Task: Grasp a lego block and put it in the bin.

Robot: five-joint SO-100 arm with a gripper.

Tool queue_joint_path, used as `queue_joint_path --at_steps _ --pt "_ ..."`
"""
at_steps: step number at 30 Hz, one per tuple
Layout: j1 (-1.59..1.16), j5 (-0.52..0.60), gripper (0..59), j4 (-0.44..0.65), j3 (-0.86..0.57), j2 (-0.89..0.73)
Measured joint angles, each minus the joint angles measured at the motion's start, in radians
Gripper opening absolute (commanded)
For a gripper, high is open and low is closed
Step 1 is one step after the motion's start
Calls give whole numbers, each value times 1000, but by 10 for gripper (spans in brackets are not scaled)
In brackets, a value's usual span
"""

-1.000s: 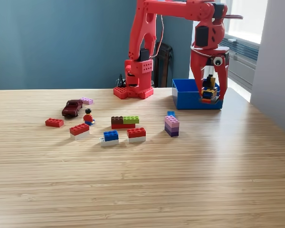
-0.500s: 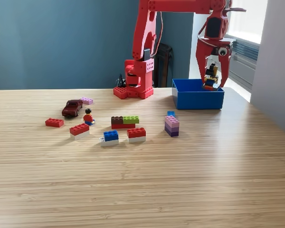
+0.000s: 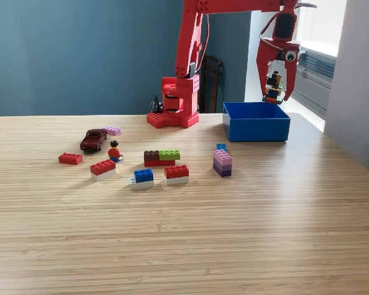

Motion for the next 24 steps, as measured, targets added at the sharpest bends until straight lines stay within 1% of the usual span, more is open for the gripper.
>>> queue_joint_path --at_steps 6,10,11,13,14,21,24 --pt "-89 29 0 0 0 0" --pt "-106 8 2 0 23 0" --pt "-106 -5 32 0 26 0" --pt "-104 -21 129 0 37 0" --pt "-104 -29 167 0 41 0" --pt "-104 -74 256 0 52 0" --pt "-104 -95 268 0 52 0"
